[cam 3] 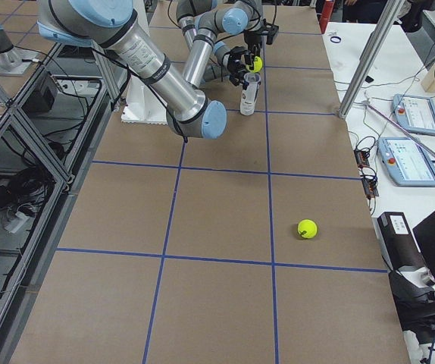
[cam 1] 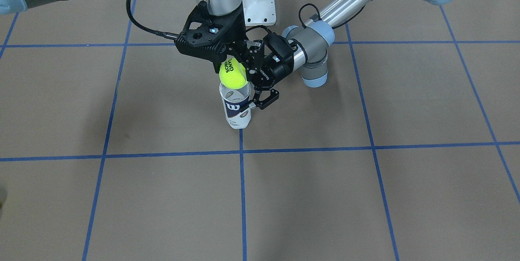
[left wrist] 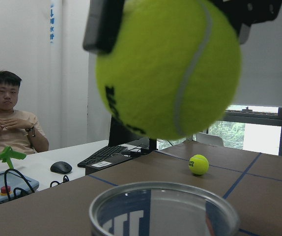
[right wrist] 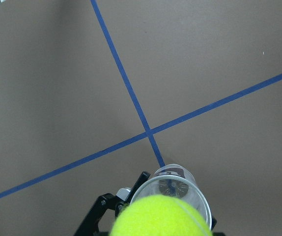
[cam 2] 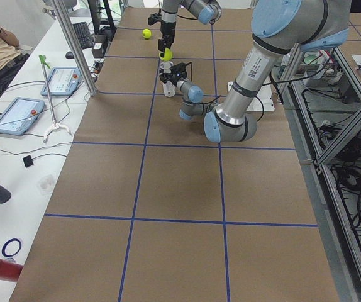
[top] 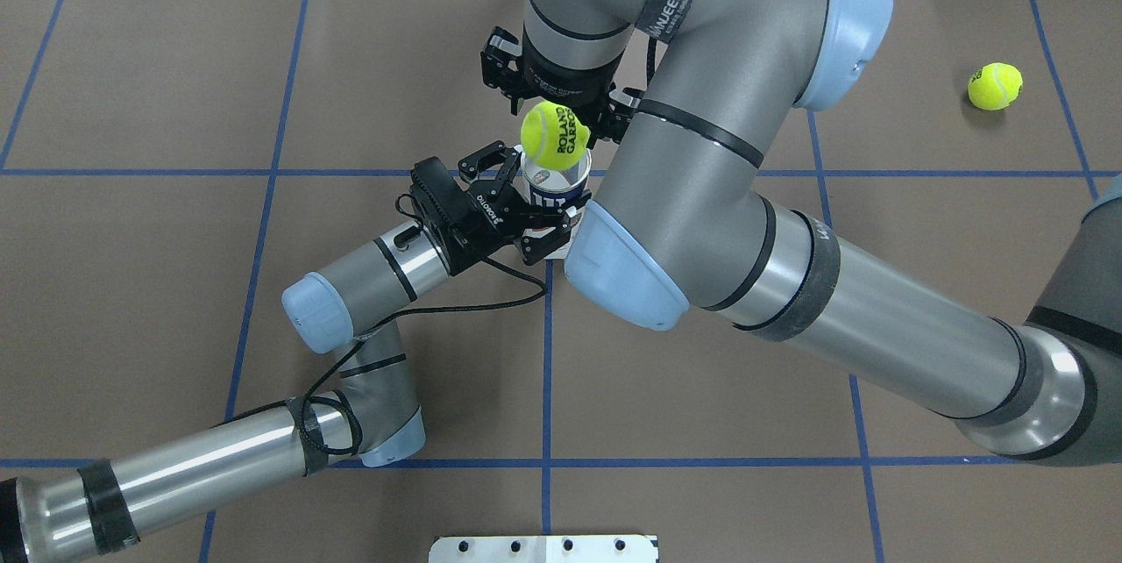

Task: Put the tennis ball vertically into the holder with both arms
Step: 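Open the right gripper to drop the ball into the can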

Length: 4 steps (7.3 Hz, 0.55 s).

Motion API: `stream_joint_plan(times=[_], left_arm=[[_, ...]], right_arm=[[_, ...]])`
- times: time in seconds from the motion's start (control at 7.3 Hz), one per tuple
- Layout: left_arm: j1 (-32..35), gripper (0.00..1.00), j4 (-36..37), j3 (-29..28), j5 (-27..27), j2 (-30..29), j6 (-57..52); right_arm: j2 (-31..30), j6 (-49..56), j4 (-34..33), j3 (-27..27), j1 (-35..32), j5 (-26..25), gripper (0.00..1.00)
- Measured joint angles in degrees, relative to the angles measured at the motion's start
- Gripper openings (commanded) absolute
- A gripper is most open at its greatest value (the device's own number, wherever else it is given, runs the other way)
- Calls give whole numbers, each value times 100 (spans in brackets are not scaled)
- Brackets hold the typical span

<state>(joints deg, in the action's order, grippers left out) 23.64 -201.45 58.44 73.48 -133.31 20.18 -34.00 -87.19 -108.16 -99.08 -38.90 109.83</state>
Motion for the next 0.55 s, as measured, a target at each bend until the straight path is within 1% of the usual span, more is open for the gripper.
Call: stream_joint_plan(times=[0.55], left_arm=[[0,84,0,1,0,12,-5]], right_arm=[[-15,33,-11,-70,-5,-5,100]])
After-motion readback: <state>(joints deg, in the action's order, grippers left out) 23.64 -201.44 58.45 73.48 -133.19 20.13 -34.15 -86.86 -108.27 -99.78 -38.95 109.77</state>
